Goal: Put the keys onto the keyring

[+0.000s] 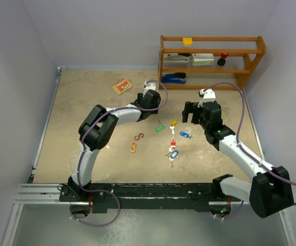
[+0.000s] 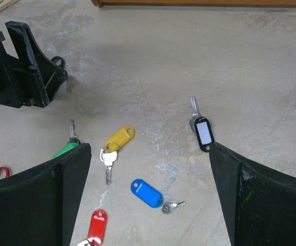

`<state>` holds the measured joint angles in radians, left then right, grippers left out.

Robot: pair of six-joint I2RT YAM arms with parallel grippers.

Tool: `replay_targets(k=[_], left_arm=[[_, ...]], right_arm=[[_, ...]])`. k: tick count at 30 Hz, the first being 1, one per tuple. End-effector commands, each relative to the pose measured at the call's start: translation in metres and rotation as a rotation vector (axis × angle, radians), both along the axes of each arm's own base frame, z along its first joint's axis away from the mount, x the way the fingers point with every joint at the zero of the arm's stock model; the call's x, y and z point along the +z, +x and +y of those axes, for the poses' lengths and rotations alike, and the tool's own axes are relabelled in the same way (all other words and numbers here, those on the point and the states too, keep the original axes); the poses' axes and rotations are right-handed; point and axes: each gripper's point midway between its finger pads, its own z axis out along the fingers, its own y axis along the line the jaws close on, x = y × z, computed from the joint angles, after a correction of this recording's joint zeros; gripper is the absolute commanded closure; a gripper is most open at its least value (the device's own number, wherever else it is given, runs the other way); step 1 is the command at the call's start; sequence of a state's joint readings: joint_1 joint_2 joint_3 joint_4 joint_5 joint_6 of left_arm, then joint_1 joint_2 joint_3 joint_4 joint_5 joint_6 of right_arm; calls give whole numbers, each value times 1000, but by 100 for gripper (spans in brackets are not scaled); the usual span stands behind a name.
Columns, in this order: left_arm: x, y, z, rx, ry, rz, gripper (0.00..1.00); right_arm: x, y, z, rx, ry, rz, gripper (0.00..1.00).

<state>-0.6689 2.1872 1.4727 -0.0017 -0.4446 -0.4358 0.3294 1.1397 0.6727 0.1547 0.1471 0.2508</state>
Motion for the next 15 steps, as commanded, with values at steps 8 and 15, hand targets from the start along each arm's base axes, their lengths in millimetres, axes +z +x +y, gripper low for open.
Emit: replay_targets(k=[8,15], left_arm=[[5,12,-10,5,-25,-21,52],[5,10,-8,3,-13,-12,62]], right_arm=[[19,10,1,-13,-1,-45,0],[21,10,1,-14,0,-49,0]])
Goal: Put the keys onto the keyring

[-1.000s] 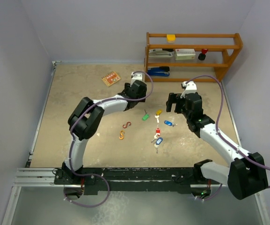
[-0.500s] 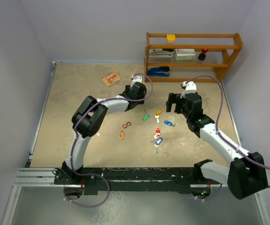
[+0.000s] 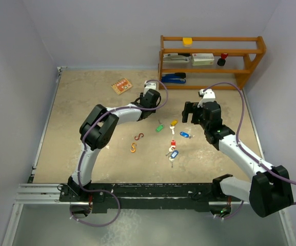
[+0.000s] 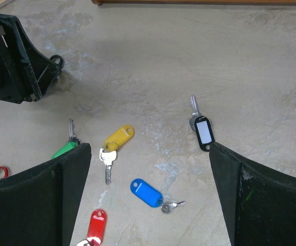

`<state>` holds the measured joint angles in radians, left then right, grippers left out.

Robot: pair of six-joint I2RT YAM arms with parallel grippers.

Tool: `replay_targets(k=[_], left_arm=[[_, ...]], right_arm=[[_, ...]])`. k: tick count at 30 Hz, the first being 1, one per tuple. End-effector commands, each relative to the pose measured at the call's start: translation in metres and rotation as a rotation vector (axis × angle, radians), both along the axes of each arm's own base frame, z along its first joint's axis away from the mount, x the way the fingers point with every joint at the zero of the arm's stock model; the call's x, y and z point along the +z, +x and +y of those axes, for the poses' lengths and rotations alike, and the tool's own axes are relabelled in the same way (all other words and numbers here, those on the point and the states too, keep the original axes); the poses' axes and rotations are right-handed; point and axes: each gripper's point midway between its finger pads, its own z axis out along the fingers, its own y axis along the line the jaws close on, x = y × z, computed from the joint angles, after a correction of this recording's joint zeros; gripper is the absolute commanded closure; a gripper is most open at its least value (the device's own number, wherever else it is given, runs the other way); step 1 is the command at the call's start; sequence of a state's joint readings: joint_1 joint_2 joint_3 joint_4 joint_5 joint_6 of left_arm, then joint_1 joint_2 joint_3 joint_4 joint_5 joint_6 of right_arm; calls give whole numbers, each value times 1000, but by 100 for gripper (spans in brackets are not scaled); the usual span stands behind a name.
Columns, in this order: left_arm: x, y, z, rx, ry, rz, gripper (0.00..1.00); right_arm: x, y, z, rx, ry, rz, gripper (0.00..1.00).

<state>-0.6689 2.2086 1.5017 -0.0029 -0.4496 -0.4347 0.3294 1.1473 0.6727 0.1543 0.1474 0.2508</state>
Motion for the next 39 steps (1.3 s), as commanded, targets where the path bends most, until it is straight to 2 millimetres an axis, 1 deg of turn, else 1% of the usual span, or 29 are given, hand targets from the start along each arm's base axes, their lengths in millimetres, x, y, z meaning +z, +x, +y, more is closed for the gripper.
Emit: replay_targets(k=[1,4,6,7,11,15,18,20,25,29,31,34,36,37,39], left_arm=[[6,4,-4,0,-10,-2,66],[6,2,-5,-5,-10,2,82],[7,2,-3,-2,-6,2,95],[7,2,-3,-1,-2,1,100],[15,3,-1,5,-5,-15,100],[29,1,3,14,-8,-41,100],[46,-1,10,23,-6,-65,100],[63,-3,13,27,-16,-90,100],[102,-11,20,33,-50,-146,100],[129,-18,26,35,-76,-197,100],[137,-21,30,42,-77,-216,100],[144,-23,37,59,-64,-228,100],[145,-23,40,67,-52,-228,100],[145,-24,42,71,-47,-228,100],[148,-25,44,74,-43,-232,100]], right_arm=[[24,10,1,-13,4,-58,0],[24,9,0,-14,2,-57,0],[24,9,0,-16,2,-56,0],[25,9,0,-16,1,-58,0],[25,8,-1,-19,1,-60,0],[22,8,0,-11,-5,-48,0],[17,7,7,34,-14,-16,0],[11,8,15,77,-10,18,1],[-14,11,34,142,-9,132,4],[-31,11,56,212,-3,203,12],[-39,11,66,244,1,226,18],[-50,7,82,299,20,265,31],[-63,3,90,322,23,302,39],[-58,8,96,331,27,289,42],[-61,10,104,346,28,295,44]])
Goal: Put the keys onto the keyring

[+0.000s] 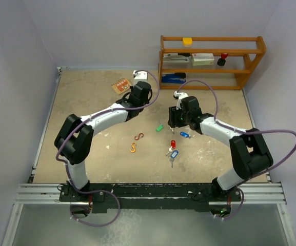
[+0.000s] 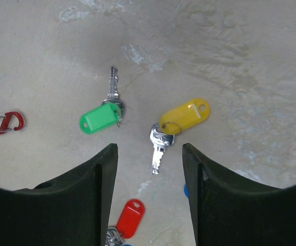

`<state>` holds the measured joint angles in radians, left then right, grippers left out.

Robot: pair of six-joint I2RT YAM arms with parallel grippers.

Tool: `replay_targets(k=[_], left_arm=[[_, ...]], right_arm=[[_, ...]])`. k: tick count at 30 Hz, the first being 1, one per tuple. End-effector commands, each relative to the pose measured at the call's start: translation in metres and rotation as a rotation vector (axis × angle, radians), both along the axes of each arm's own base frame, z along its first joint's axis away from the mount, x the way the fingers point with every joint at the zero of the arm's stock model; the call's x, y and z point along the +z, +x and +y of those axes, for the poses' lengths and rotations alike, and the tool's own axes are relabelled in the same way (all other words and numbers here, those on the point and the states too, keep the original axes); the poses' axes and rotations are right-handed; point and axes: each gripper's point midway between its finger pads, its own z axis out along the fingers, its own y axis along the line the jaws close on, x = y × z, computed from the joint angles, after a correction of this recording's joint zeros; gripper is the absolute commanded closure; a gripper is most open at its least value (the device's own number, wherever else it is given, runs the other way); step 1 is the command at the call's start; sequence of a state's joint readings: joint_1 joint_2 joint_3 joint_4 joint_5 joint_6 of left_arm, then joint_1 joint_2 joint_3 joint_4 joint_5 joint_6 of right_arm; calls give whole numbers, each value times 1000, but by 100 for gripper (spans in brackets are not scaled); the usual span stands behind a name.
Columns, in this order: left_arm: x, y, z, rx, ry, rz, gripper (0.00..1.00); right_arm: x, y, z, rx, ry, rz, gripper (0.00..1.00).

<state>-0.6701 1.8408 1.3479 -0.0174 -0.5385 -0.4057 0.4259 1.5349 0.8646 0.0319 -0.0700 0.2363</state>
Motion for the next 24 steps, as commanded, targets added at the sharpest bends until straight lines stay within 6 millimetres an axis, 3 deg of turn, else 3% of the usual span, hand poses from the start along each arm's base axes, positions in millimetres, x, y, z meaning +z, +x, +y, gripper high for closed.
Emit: replay_targets(k=[1,11,24], left_arm=[[18,-3,8,22,16,-42,100],[24,-5,11,25,13,-50,100],[22,-5,14,34,31,-47,100]], right_arm=[[18,12,28,58,59,-29,46],[-2,11,46,92,73,4,65],[-20,13,55,107,65,37,67]])
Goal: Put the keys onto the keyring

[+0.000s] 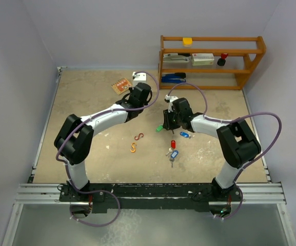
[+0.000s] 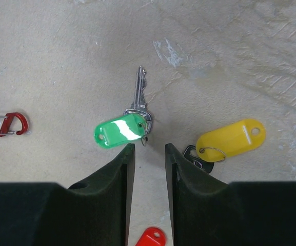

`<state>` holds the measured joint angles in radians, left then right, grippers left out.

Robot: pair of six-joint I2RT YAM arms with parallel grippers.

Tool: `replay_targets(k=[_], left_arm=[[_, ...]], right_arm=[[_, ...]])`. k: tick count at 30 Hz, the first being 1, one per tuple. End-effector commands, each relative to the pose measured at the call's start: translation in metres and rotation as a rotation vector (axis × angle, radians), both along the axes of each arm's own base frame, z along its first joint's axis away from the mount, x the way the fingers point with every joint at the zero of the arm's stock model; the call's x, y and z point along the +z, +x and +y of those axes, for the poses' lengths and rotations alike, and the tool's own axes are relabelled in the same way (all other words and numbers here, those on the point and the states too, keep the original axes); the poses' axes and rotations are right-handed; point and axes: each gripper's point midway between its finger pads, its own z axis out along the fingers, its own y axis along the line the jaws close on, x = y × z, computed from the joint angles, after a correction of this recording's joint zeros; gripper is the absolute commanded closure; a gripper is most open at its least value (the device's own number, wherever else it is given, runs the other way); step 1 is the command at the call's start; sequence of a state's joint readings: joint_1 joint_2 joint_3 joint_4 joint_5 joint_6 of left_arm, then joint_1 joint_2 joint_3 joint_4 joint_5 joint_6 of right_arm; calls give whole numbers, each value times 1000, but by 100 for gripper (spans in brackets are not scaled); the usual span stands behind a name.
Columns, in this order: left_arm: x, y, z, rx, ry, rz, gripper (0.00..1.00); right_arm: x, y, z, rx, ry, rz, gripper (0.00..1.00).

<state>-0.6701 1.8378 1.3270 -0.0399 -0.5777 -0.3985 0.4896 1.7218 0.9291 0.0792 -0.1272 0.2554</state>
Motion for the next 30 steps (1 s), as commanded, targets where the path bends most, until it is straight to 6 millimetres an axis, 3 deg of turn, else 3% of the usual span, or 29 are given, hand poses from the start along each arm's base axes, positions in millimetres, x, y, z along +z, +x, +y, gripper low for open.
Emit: replay_targets(k=[1,14,20,24,30], left_arm=[[31,0,2,2,-15,-66,100],[25,2,3,7,2,-58,100],[26,2,3,8,4,-59,100],[24,2,1,-2,1,-53,100],[13,3,-20,-90,-8,6,100]], right_arm=[[19,16,16,13,54,-56,68],[10,17,18,19,49,-39,74],[12,18,18,16,48,-47,95],[26,19,17,22,53,-89,100],[67,20,15,49,69,-244,100]])
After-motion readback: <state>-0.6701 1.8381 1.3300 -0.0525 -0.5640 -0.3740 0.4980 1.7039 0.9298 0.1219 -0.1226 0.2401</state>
